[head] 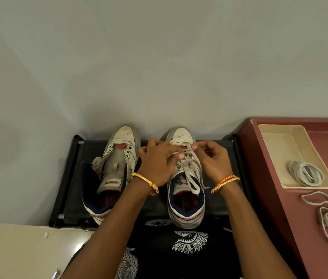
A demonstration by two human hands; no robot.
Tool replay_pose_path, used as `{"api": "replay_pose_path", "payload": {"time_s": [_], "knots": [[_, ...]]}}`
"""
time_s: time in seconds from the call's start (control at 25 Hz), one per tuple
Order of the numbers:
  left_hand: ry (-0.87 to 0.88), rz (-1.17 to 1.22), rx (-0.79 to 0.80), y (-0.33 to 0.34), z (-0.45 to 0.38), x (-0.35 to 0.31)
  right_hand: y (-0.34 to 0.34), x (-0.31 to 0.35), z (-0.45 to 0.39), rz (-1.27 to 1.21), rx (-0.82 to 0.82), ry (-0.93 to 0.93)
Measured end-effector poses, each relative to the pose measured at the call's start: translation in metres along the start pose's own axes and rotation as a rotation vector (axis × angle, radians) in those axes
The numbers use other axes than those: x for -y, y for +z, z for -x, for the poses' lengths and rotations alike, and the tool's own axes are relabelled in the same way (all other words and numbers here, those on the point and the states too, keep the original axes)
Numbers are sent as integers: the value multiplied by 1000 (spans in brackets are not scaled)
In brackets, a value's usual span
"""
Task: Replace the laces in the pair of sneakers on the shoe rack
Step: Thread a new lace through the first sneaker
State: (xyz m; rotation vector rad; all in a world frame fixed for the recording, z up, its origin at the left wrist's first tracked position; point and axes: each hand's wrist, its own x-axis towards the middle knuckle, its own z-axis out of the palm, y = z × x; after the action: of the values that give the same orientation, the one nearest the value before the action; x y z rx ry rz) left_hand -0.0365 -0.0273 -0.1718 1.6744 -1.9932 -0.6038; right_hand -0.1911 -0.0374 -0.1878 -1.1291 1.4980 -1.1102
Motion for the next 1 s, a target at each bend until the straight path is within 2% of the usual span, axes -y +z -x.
{"api": "replay_pose_path", "payload": {"time_s": [0.08,0.16,0.2,0.32,0.48,0.6,0.72,0.88,1.0], "knots": [[-244,340,241,-5,-1,-2,-7,-2,0,64,-58,-55],[-457,676,388,-11,-2,-6,-9,-1,5,92,-22,-101],[-539,763,443,-13,-2,-8,-10,0,8,112,19,-126],[-683,882,510,-12,-4,-6,-15,1,16,154,185,-161],[-765,1010,576,-15,-4,3,-15,-2,23,204,371,-93],[-775,973,540,-14,-4,3,-13,-3,20,197,366,-113],[-795,871,405,-11,-5,4,-19,-2,15,125,362,-109],[-856,1006,228,-5,-3,0,-27,0,19,54,322,-3],[-864,971,153,3,-2,-3,-27,2,25,43,300,50]]}}
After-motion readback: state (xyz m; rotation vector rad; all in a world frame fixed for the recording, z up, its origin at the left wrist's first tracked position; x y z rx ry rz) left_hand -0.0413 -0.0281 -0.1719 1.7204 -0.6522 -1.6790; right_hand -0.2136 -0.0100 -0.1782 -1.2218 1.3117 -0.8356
